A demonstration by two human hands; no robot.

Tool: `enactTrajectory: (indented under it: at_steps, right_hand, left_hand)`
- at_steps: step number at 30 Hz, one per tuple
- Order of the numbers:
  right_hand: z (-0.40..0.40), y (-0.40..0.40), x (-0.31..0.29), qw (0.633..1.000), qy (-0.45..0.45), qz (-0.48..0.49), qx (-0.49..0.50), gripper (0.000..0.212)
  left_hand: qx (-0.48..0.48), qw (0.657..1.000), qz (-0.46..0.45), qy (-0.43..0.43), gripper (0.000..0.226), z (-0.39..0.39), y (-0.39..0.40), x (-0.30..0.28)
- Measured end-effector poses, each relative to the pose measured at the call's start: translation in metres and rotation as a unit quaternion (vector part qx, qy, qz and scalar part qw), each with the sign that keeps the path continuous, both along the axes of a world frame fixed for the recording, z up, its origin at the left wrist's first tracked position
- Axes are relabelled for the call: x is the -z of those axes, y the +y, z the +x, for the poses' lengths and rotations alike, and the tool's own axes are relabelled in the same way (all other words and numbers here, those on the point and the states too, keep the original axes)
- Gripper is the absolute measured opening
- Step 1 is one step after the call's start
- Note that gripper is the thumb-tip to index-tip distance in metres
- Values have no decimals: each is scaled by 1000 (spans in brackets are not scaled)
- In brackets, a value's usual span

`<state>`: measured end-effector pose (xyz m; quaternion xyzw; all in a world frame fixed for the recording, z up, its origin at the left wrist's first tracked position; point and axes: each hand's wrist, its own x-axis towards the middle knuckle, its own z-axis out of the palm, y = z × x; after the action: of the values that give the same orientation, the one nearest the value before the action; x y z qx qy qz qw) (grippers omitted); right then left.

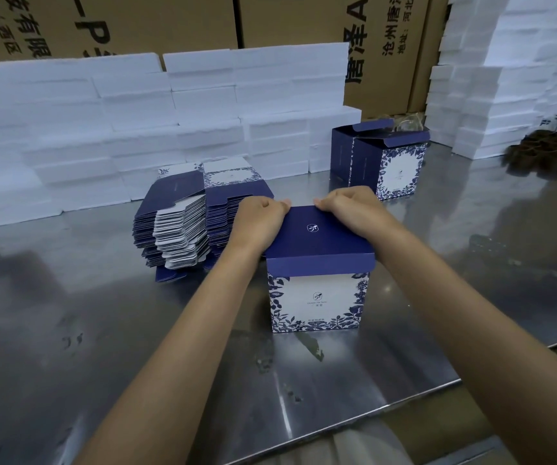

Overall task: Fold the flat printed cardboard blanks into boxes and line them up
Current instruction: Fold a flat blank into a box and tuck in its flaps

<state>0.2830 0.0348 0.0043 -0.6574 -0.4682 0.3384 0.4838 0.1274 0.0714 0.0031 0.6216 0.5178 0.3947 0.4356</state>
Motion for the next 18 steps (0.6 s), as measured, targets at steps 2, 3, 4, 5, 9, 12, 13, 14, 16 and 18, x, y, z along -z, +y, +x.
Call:
enactTrajectory:
  at_steps: [2,3,4,5,9,12,13,14,16,18]
  right_hand:
    - [3,2,2,999,-34,16,20,19]
    - [4,3,2,998,-57,20,31,23]
    - [4,5,3,996,-76,20,39,25]
    - [5,6,3,994,-94,19,45,26]
    - [6,6,1,965,-235,81,81,22]
    - [3,0,-6,920,-339,195,32,19]
    - [1,-3,-10,909,-356,218,2,17]
    - [-1,-6,-13,901,-370,224,-23,15]
    - [-3,-14,-18,888,-411,202,-47,12]
    - [-3,-26,-22,874,-451,172,-53,10]
  left_hand:
    - [-20,1000,12,11,31,-2,2,2]
    - [-28,999,19,20,36,-2,2,4]
    - [-35,999,25,26,36,-1,2,3]
    - [-38,998,31,31,34,-1,2,3]
    - [-40,992,90,72,25,-2,3,5]
    - [-7,983,176,48,6,-2,-4,-2]
    - [8,975,217,50,8,-2,-6,-4]
    - [25,966,250,66,8,-4,-9,-6]
    - [62,948,284,126,7,-9,-15,-10]
    - [78,932,295,195,10,-15,-21,-14]
